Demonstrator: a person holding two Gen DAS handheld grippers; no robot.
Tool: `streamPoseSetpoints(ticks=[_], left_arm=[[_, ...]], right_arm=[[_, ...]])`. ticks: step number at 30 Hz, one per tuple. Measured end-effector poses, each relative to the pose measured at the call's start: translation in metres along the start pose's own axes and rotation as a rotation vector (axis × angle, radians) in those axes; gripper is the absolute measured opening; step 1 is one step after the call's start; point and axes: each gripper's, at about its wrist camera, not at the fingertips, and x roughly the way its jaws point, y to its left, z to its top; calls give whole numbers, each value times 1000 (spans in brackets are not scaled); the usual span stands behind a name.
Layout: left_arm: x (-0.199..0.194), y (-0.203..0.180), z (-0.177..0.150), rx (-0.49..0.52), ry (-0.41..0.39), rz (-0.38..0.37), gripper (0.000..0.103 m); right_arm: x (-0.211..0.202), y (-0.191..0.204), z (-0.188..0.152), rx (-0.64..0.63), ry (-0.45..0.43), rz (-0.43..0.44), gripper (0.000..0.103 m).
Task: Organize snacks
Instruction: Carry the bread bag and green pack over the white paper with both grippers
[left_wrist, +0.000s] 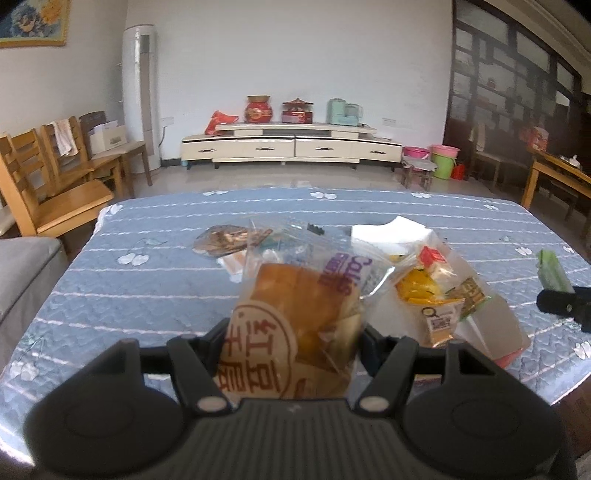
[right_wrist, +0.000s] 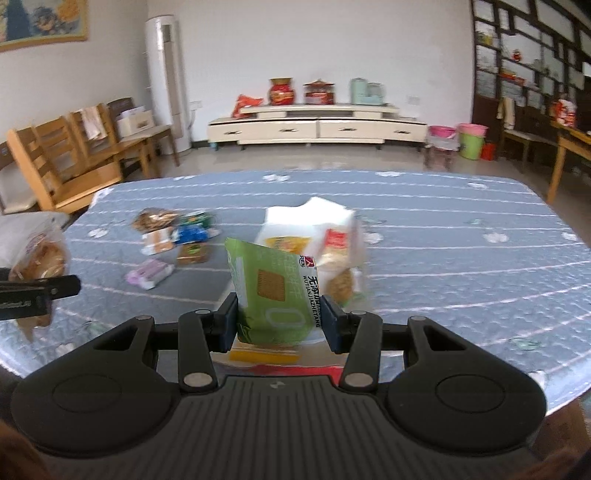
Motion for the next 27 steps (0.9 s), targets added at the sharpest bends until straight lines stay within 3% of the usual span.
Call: streamPoseSetpoints(ticks=[10, 27], left_arm=[[17, -33, 13, 47, 5, -81, 68], [57, -89, 38, 131, 19, -161, 68]], right_arm=[[2, -24, -2, 52, -3, -56, 57], [35, -27, 20, 49, -2, -28, 57]])
